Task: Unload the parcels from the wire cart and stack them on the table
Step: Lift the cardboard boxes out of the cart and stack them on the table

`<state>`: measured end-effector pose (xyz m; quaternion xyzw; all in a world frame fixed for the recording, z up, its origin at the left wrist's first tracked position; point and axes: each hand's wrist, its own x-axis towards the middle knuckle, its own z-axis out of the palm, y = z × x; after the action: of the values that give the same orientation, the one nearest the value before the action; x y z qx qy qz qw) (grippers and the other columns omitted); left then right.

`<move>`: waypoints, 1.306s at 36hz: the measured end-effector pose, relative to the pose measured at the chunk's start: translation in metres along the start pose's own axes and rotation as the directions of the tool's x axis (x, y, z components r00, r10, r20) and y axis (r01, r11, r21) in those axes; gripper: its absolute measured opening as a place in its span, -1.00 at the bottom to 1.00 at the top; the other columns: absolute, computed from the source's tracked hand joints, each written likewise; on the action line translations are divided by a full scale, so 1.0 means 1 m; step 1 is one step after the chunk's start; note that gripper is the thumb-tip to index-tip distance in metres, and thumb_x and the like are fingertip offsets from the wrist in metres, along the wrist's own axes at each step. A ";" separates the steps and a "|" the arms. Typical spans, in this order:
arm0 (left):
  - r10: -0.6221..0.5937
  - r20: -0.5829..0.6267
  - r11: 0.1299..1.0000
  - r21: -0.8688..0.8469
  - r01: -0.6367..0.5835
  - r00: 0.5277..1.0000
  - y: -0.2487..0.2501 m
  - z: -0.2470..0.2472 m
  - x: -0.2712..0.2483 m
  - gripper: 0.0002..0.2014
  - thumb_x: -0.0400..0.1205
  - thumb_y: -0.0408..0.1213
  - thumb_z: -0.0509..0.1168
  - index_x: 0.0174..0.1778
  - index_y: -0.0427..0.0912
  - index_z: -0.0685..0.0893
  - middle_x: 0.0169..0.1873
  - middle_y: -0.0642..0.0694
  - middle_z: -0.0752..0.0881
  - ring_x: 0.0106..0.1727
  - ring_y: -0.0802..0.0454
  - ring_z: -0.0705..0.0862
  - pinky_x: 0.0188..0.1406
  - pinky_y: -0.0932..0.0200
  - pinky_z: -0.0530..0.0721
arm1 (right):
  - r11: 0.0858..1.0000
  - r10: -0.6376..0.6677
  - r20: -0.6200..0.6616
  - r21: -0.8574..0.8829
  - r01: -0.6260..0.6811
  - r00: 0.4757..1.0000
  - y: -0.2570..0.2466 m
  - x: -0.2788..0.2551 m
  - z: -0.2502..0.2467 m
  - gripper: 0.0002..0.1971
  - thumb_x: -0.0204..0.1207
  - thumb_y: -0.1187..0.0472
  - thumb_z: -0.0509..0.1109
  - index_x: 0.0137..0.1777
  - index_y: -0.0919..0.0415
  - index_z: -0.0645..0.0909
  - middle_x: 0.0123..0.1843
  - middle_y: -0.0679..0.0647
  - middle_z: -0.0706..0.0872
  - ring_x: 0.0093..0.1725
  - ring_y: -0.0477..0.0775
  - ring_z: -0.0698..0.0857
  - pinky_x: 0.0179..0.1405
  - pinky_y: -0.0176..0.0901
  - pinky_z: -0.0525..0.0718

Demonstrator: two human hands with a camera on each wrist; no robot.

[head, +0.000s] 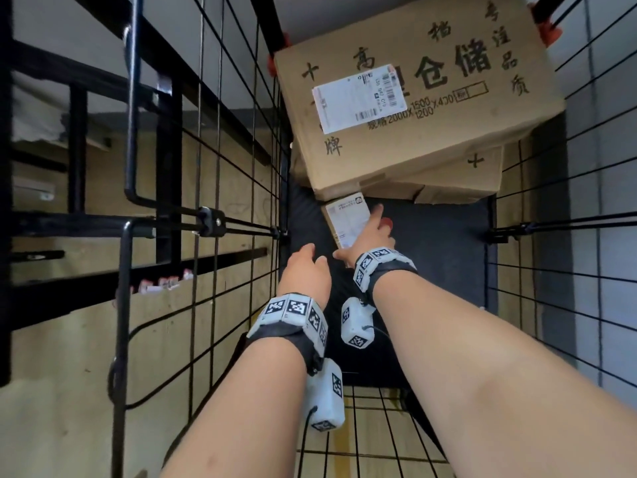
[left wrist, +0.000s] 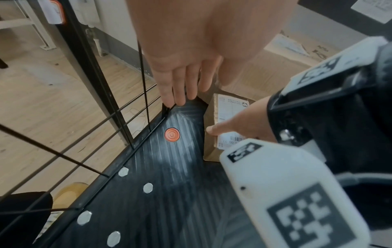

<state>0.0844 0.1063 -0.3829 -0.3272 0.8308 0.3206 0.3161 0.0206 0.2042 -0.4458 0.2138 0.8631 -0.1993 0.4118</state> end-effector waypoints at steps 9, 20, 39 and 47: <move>0.022 -0.001 0.999 -0.029 -0.022 1.000 0.015 -0.010 -0.009 -0.54 0.75 -0.17 0.04 0.61 -0.09 0.30 0.55 -0.15 0.37 0.48 -0.13 0.44 0.37 0.04 0.43 | 0.999 0.012 -0.052 -0.044 -0.014 0.999 -0.001 -0.014 -0.012 0.08 0.21 -0.01 0.64 0.60 0.16 0.03 0.52 0.22 0.28 0.47 0.31 0.37 0.36 0.12 0.46; 0.084 0.016 0.991 -0.107 -0.082 0.996 0.056 -0.050 -0.073 -0.52 0.73 -0.14 0.07 0.61 -0.06 0.29 0.57 -0.11 0.35 0.49 -0.12 0.44 0.40 0.03 0.41 | 0.996 0.038 -0.104 -0.082 -0.047 0.994 0.021 -0.097 -0.071 -0.20 0.20 -0.06 0.58 0.37 0.12 0.27 0.33 0.21 0.47 0.35 0.27 0.49 0.25 0.09 0.50; 0.433 0.014 0.901 -0.008 -0.433 0.901 0.101 -0.198 -0.212 -0.49 0.68 -0.03 0.12 0.55 -0.12 0.37 0.48 -0.15 0.46 0.38 -0.13 0.53 0.15 0.11 0.47 | 0.962 0.019 -0.300 0.266 0.064 0.954 -0.022 -0.309 -0.174 -0.20 0.27 0.09 0.60 0.46 -0.04 0.24 0.37 0.14 0.37 0.33 0.30 0.50 0.31 0.15 0.53; 0.484 -0.065 0.873 -0.033 -0.487 0.873 0.101 -0.246 -0.265 -0.39 0.64 0.09 0.16 0.58 -0.10 0.32 0.47 -0.14 0.45 0.31 -0.12 0.58 0.00 0.14 0.49 | 0.953 -0.067 -0.422 0.240 0.183 0.904 -0.024 -0.389 -0.193 -0.18 0.17 0.11 0.67 0.38 0.10 0.29 0.32 0.13 0.42 0.26 0.24 0.56 0.25 0.12 0.59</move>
<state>0.0868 0.0736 -0.0092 -0.1244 0.8866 0.4006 0.1947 0.1087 0.2055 -0.0195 0.2492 0.9060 -0.2940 0.1747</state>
